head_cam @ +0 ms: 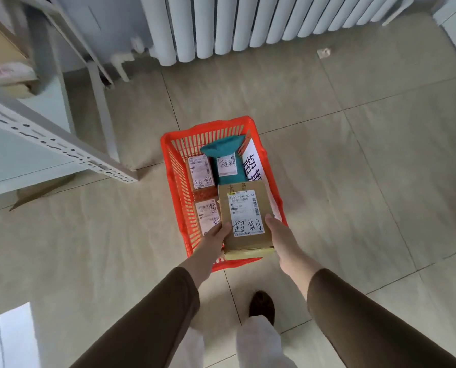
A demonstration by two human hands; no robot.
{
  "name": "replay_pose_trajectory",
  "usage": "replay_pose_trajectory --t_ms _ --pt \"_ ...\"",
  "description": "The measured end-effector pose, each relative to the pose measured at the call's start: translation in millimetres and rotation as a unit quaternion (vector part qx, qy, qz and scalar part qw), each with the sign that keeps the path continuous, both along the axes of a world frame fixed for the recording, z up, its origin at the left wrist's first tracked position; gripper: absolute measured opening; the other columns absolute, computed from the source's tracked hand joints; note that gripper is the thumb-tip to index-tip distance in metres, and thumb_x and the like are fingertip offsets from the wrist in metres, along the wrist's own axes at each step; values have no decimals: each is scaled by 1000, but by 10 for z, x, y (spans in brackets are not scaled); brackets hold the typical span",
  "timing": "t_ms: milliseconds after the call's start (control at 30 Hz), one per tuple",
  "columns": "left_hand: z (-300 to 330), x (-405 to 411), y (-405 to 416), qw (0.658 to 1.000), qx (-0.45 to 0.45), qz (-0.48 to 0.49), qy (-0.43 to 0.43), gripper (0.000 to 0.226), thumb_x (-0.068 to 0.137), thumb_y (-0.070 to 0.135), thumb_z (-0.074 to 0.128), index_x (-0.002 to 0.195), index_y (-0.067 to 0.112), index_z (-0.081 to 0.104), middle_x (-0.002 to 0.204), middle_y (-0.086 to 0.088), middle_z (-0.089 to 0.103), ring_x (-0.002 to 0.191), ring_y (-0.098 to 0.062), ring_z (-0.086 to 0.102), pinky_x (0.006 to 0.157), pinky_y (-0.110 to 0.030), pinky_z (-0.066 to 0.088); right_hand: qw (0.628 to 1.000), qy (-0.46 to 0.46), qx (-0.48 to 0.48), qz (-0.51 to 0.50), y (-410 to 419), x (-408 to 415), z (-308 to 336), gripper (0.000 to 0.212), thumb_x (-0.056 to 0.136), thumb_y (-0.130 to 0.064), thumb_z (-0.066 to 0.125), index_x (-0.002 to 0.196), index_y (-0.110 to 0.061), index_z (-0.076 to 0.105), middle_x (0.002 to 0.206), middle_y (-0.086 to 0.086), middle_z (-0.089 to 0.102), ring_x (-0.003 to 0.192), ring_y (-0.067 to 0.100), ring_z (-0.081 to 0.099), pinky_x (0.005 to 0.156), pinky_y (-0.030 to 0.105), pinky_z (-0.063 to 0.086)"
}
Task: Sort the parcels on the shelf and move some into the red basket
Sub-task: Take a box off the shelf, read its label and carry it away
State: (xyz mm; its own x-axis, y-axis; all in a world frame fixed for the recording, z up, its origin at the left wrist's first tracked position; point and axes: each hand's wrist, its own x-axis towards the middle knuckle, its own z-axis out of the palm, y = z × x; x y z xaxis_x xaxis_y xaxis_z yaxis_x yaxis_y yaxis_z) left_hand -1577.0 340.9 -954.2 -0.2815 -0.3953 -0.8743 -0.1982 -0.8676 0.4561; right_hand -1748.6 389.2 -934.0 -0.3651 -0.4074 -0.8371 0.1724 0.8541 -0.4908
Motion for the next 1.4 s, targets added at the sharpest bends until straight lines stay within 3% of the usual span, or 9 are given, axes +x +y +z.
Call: replay_pose_trajectory --t_ms 100,200,300,567,800,967,1133,1267,1400 --pt "-408 -97 -43 1000 7 4 -10 45 104 43 57 146 26 56 140 1 65 131 -22 58 117 -49 43 1000 12 -2 13 -69 -112 -435 34 108 -48 36 92 -58 64 117 -3 76 111 24 70 100 51 57" --pt "-749 -180 -54 1000 11 4 -17 46 105 44 55 148 25 54 141 -1 63 128 -22 58 109 -42 49 1000 9 5 7 -135 -169 -704 23 110 -41 36 120 -47 57 118 -1 73 109 25 69 98 50 57" --pt "-1010 -231 -31 1000 11 18 -9 42 108 40 50 148 26 53 139 2 64 114 -11 61 89 -28 51 999 21 32 20 -162 -213 -1013 38 110 -42 35 137 -28 58 121 1 72 109 25 68 96 44 57" --pt "-1454 -268 -90 1000 -2 6 9 41 108 39 51 149 33 47 139 5 62 125 -17 58 119 -44 42 996 64 8 60 -184 -239 -1459 34 112 -36 30 127 -25 58 121 4 70 110 26 68 75 28 54" --pt "-1637 -264 -5 1000 -11 -12 -2 51 107 30 56 155 29 40 142 8 58 135 -20 52 121 -48 40 990 93 20 102 -197 -355 -1738 36 112 -30 32 138 -21 55 132 7 67 117 24 65 89 37 59" --pt "-1752 -297 -20 999 -18 -34 -36 57 107 19 55 159 28 35 149 0 56 139 -28 53 117 -49 45 979 144 14 143 -191 -329 -1930 34 112 -18 35 140 -22 53 138 2 64 123 23 65 59 10 48" --pt "-1911 -321 36 989 -102 -75 -81 84 105 15 60 161 52 11 153 5 53 121 -21 65 101 -47 58 963 200 -2 182 -161 -314 -2076 48 110 -12 39 155 -28 37 149 2 56 128 25 63 89 39 64" --pt "-1984 -332 75 965 -190 -141 -116 106 104 16 59 147 69 -21 153 -1 56 106 -16 70 75 -30 61 920 272 -60 276 -106 -250 -2088 82 103 -4 55 165 -33 9 163 -2 39 138 23 54 85 32 65" --pt "-2011 -320 84 949 -219 -179 -139 111 104 17 61 131 80 -27 140 -3 65 87 -11 72 68 -32 64 859 337 -81 377 -81 -213 -2069 87 98 -3 63 165 -28 15 173 -1 18 155 26 31 101 36 57"
